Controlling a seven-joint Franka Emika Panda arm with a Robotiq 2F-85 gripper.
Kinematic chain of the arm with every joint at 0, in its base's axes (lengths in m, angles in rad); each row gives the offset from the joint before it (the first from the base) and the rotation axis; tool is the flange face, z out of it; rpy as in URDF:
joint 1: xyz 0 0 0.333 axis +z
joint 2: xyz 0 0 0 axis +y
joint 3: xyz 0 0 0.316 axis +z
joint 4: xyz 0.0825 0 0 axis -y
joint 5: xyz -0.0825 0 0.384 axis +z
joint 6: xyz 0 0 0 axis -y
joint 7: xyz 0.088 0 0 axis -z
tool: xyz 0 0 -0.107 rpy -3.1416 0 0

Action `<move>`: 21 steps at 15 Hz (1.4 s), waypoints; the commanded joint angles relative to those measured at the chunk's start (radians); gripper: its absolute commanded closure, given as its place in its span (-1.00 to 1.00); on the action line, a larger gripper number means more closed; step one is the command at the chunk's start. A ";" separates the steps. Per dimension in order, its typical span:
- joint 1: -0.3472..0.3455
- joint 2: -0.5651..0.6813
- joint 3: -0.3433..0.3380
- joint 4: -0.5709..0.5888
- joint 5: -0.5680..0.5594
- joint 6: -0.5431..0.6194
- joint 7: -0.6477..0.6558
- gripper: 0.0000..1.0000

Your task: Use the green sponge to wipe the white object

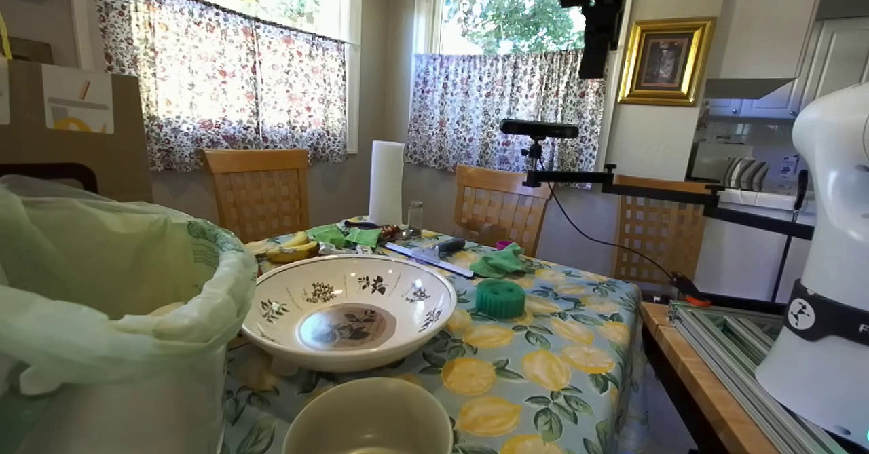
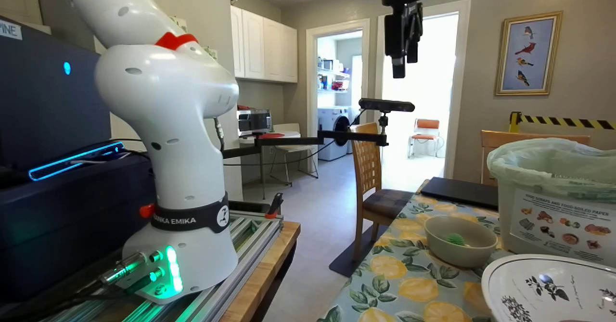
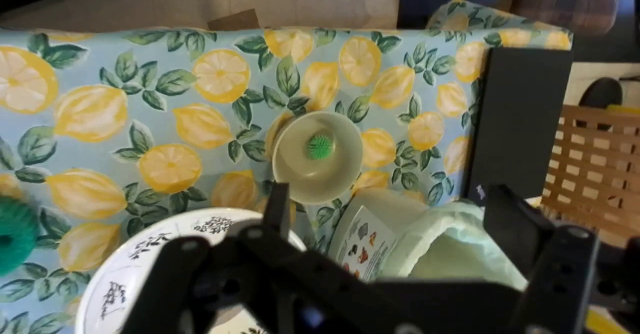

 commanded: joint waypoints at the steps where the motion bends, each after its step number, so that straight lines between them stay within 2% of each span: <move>1: -0.049 0.071 -0.023 0.034 0.028 0.074 0.064 -1.00; 4: -0.093 0.100 -0.028 0.034 0.003 0.155 0.119 -1.00; 8: -0.174 0.103 0.023 -0.003 -0.093 0.335 0.237 -1.00; 10: -0.206 0.110 0.046 -0.015 -0.159 0.372 0.291 -1.00; 13: -0.151 0.101 0.011 -0.014 -0.127 0.297 0.269 -1.00; 14: -0.165 0.112 0.013 -0.007 -0.148 0.330 0.264 -1.00; 19: -0.153 0.111 0.013 -0.007 -0.146 0.308 0.263 -1.00; 21: -0.142 0.144 -0.012 0.006 -0.122 0.277 0.239 -1.00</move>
